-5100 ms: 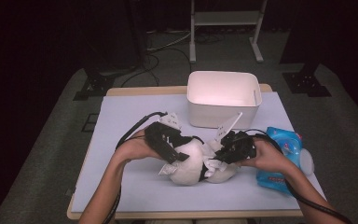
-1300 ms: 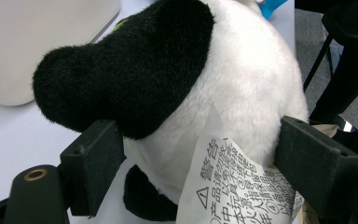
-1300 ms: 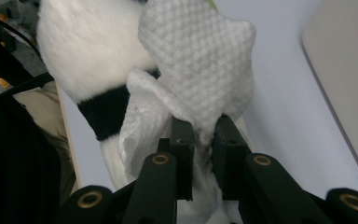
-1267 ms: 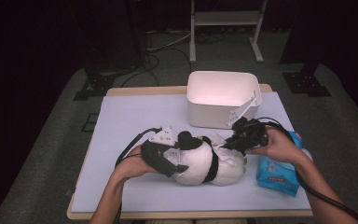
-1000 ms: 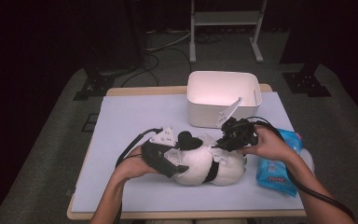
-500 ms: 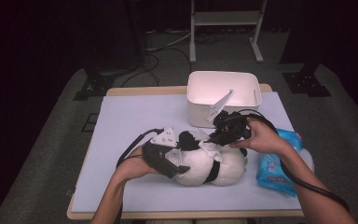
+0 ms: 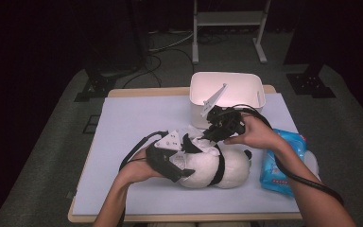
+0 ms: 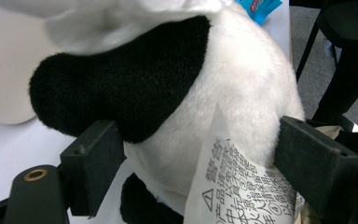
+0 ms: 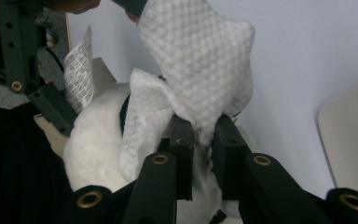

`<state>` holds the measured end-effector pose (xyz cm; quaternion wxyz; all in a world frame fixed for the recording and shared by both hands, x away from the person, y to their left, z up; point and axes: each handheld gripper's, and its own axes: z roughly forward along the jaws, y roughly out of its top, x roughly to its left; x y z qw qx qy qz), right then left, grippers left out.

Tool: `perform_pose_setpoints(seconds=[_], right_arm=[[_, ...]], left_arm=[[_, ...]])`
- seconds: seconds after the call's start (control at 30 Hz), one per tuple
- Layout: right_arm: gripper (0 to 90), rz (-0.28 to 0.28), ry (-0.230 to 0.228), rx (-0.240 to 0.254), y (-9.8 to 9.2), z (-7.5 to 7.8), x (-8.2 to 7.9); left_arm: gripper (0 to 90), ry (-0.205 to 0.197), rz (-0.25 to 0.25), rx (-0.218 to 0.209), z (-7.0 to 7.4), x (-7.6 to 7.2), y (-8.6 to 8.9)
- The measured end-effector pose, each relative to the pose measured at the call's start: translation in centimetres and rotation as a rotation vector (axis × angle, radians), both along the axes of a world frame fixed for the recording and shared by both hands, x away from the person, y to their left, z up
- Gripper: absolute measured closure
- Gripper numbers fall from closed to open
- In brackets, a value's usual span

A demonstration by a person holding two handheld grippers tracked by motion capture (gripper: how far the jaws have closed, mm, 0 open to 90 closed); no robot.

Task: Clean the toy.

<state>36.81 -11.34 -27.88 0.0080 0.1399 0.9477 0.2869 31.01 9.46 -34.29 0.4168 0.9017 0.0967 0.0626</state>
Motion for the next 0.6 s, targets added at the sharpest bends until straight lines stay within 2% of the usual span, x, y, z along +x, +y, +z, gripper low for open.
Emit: perform_pose_setpoints(seconds=[0.4, 0.6], right_arm=[[79.4, 0.0, 0.005, -0.001, 1.7, 0.0, 1.2], [79.5, -0.002, 0.007, -0.004, 1.2, -0.1, 0.9]], left_arm=[[17.4, -0.008, -0.006, 0.005, 0.0, -0.1, 0.0], [17.4, -0.008, -0.019, 0.005, -0.1, 0.0, 0.1]])
